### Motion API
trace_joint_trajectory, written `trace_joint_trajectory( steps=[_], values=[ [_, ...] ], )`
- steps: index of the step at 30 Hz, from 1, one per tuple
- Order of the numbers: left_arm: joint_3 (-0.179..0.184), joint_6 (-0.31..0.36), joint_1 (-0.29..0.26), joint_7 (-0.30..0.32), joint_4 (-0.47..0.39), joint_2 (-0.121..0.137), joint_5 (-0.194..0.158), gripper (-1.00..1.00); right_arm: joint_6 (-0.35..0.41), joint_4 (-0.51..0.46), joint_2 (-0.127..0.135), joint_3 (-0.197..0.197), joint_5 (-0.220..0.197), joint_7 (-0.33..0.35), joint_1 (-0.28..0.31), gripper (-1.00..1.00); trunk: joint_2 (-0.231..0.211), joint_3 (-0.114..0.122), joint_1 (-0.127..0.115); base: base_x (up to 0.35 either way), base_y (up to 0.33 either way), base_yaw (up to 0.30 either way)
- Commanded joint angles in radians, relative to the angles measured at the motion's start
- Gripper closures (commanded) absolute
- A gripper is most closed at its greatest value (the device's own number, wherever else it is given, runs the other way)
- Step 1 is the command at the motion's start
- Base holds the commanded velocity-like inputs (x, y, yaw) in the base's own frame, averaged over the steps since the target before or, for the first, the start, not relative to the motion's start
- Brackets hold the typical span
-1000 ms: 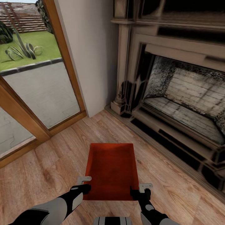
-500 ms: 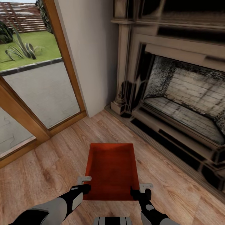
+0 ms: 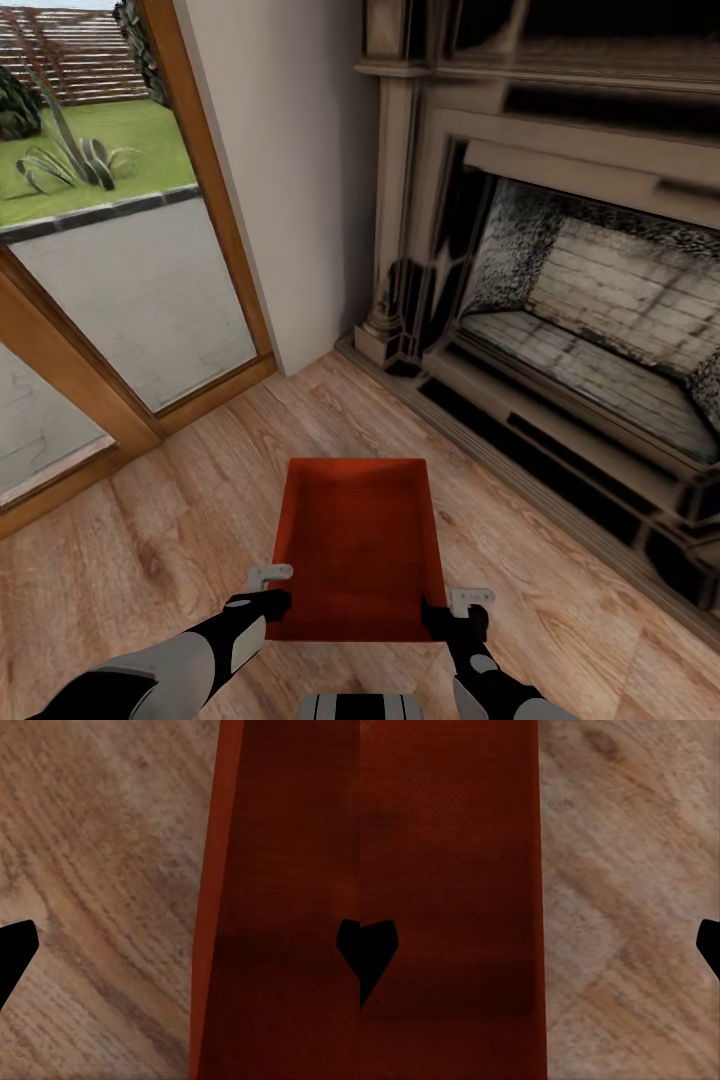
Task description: Move the two storage containers from the living room to the garage. In the garage, place one container on the floor and stack the other container on top of it (either order is fine).
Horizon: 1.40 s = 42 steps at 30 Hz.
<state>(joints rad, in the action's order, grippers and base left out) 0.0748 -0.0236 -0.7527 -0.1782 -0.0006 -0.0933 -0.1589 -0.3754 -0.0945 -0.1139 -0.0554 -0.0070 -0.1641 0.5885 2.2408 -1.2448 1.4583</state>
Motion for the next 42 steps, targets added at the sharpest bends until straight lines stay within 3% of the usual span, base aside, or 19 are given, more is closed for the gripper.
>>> trace_joint_trajectory(
  steps=[1, 5, 14, 42],
  values=[
    [0.008, -0.002, 0.000, -0.003, 0.001, 0.000, -0.010, -1.00, -0.002, 0.001, 0.000, -0.006, -0.001, -0.006, 0.001, -1.00, 0.000, -0.001, 0.000, 0.000, 0.000, 0.000],
    [0.008, -0.002, 0.000, -0.003, 0.001, 0.000, -0.010, -1.00, -0.002, 0.001, 0.000, -0.006, 0.000, -0.006, 0.001, -1.00, 0.000, -0.001, 0.000, 0.000, 0.000, 0.000],
    [0.008, -0.002, 0.000, -0.003, 0.001, 0.000, -0.010, -1.00, -0.002, 0.001, 0.000, -0.007, 0.001, -0.006, 0.001, -1.00, 0.063, -0.029, 0.034, 0.000, 0.000, 0.000],
    [0.008, -0.002, 0.000, -0.003, 0.001, 0.000, -0.010, -1.00, -0.002, 0.001, 0.000, -0.007, 0.002, -0.006, 0.001, -1.00, 0.063, -0.029, 0.034, 0.000, 0.000, 0.000]
  ],
)
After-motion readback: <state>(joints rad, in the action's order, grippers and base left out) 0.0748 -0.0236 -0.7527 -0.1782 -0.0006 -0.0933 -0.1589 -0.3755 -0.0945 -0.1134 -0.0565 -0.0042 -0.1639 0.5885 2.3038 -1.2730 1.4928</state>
